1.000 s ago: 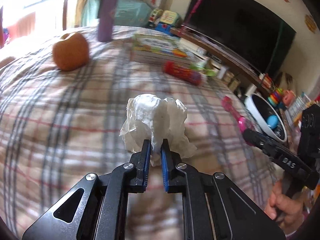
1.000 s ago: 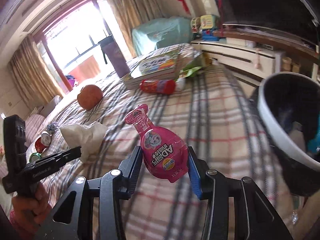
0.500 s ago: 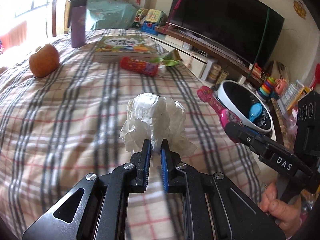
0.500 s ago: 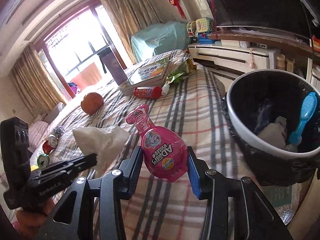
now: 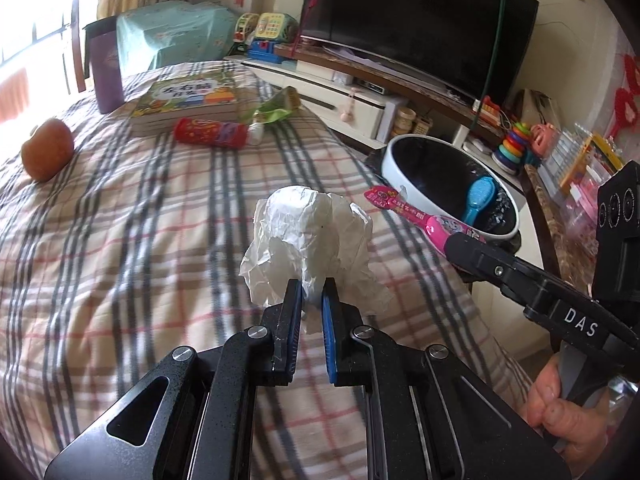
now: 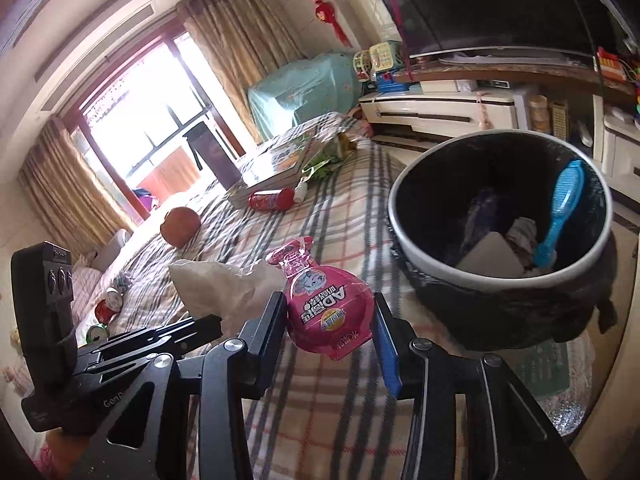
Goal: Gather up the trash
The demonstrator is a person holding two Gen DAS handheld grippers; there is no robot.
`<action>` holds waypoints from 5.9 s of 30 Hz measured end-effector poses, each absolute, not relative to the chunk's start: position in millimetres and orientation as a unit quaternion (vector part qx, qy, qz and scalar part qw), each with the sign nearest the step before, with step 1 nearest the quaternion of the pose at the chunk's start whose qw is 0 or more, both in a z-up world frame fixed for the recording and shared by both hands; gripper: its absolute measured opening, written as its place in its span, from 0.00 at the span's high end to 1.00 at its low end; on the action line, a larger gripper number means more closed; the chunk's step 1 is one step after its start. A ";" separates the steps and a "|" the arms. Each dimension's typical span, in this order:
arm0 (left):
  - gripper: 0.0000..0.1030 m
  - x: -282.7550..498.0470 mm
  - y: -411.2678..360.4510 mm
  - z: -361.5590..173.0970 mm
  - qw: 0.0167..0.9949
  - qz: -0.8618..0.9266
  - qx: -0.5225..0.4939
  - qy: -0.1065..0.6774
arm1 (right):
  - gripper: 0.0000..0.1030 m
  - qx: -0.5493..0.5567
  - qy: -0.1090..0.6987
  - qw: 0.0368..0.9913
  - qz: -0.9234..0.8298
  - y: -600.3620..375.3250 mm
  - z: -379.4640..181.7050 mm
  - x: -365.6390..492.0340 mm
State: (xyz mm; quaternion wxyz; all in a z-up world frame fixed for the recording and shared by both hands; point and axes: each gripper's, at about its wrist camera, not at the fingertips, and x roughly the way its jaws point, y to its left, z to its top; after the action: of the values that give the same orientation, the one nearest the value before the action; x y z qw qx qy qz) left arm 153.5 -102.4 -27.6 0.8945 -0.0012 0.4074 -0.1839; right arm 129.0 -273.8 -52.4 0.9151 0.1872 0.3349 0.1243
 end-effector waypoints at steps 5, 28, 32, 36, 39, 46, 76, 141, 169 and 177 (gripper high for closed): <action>0.91 150.6 -114.0 -25.0 0.894 -0.192 0.006 0.405 | 0.59 0.191 0.323 0.919 0.115 -285.0 -46.4 123.4; 0.91 157.2 -168.5 -12.6 0.883 -0.250 0.014 0.398 | 0.59 0.198 0.303 0.932 0.027 -361.3 -33.0 107.1; 0.91 161.3 -178.7 -7.9 0.882 -0.260 0.017 0.394 | 0.59 0.197 0.302 0.933 0.015 -371.1 -31.5 107.4; 0.91 167.3 -187.0 -3.8 0.881 -0.266 0.017 0.390 | 0.59 0.193 0.302 0.934 0.009 -376.5 -29.9 109.8; 0.91 171.7 -193.9 -0.8 0.881 -0.270 0.019 0.388 | 0.59 0.191 0.301 0.934 0.005 -380.2 -28.6 111.7; 0.91 180.0 -208.3 2.8 0.879 -0.278 0.022 0.386 | 0.59 0.184 0.303 0.935 -0.002 -387.4 -26.2 119.6; 0.91 213.8 -248.1 -2.0 0.874 -0.283 0.048 0.393 | 0.62 0.134 0.333 0.933 -0.018 -398.1 -28.8 163.0; 0.17 160.4 -159.6 5.5 0.907 -0.221 -0.051 0.356 | 0.03 0.205 0.298 0.932 0.006 -372.5 -18.4 98.3; 0.00 27.7 -105.7 6.7 0.982 -0.105 0.011 0.158 | 0.00 0.051 0.130 0.986 -0.095 -308.9 5.3 -13.3; 0.00 25.9 -100.5 5.5 0.982 -0.092 0.008 0.162 | 0.00 0.033 0.116 0.988 -0.097 -297.4 2.1 -18.2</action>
State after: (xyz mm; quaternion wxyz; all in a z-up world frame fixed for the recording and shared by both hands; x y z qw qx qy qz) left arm 25.9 -100.5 5.5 0.9825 0.0084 0.1616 -0.0924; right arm -18.2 -297.4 2.1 0.9879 0.0333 0.1158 -0.0974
